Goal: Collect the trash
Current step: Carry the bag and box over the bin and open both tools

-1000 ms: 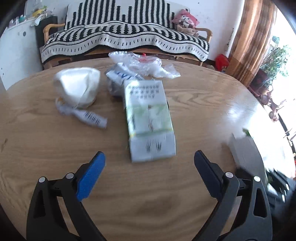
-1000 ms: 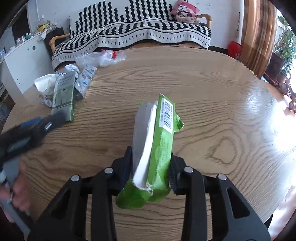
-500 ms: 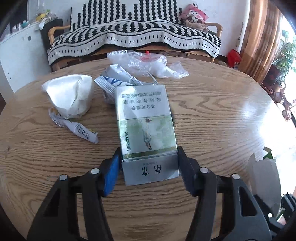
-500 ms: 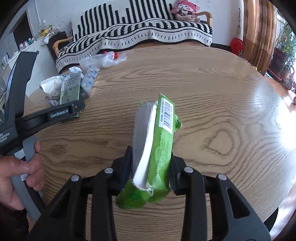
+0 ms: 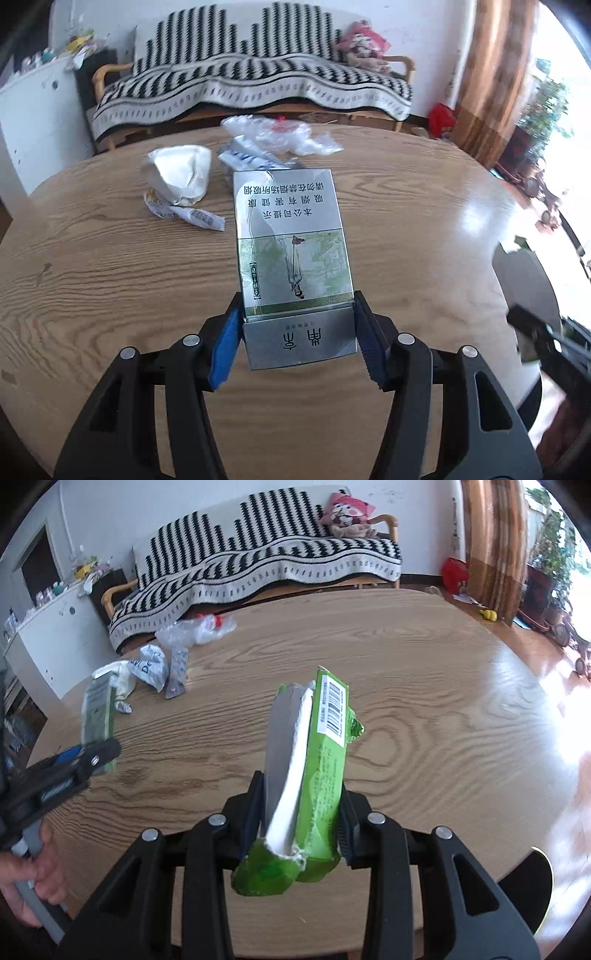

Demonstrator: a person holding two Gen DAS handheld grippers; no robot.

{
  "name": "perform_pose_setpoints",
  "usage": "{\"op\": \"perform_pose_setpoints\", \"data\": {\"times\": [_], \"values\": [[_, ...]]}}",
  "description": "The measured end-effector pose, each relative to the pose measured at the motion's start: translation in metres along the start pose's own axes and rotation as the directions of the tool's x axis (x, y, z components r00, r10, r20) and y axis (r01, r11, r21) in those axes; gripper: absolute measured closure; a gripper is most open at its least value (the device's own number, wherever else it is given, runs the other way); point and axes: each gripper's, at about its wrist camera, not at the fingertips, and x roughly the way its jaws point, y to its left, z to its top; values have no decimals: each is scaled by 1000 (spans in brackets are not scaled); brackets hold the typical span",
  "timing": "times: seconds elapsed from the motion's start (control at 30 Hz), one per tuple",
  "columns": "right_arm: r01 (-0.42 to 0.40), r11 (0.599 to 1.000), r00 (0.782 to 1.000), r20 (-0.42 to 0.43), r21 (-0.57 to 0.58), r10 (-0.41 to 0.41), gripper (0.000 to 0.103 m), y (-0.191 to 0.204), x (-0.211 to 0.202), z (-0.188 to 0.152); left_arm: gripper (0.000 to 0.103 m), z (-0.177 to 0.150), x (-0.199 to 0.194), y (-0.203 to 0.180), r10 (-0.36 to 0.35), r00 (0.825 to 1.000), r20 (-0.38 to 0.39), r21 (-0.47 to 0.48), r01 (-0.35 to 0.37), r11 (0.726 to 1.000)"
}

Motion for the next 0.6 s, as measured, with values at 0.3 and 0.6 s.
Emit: {"op": "perform_pose_setpoints", "data": {"times": [0.3, 0.6], "values": [[123, 982, 991, 33, 145, -129, 68, -91, -64, -39, 47, -32, -30, -98, -200, 980, -9, 179, 198, 964], [303, 881, 948, -22, 363, -317, 68, -224, -126, -118, 47, -81, -36, -248, -449, 880, -156, 388, 473, 791]]}}
